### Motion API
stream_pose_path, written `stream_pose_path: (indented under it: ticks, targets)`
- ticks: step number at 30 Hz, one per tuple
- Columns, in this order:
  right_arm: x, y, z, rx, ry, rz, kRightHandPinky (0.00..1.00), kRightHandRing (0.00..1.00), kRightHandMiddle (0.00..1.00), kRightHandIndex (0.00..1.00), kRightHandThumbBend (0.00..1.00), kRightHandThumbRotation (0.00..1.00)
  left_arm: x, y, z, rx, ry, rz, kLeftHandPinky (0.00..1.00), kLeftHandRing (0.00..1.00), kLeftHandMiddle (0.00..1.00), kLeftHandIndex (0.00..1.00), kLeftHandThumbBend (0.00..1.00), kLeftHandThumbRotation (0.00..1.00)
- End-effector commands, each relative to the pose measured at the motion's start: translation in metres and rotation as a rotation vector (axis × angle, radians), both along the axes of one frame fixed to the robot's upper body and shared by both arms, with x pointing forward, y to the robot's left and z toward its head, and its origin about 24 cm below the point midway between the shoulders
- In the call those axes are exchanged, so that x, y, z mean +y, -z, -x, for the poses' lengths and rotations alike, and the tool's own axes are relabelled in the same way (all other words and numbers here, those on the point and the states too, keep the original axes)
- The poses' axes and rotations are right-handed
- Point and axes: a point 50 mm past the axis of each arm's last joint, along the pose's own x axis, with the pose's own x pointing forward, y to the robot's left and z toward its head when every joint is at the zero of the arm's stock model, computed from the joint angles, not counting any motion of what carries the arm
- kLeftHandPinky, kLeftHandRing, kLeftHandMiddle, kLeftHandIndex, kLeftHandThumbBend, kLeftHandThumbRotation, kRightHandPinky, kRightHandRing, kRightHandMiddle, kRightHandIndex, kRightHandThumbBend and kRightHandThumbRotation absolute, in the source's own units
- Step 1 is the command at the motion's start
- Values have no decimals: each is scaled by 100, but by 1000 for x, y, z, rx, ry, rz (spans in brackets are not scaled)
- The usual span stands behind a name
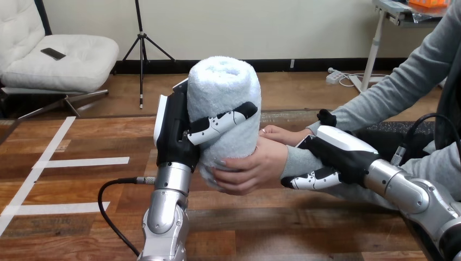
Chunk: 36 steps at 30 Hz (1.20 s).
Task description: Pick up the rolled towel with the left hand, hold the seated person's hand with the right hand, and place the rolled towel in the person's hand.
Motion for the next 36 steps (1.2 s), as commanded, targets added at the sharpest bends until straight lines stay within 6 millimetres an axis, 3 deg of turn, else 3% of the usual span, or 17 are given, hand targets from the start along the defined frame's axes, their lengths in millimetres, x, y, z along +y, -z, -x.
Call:
stream_pose_path:
  ticks: [1, 36]
  targets:
    - [25, -49, -26, -172, -66, -73, 19, 23, 29, 30, 50, 42, -15, -24, -10, -89, 54, 4, 32, 36, 41, 41, 58, 0]
    - [26, -49, -26, -172, -69, -79, 20, 23, 29, 31, 50, 43, -16, -23, -10, -85, 62, 5, 32, 36, 41, 41, 59, 0]
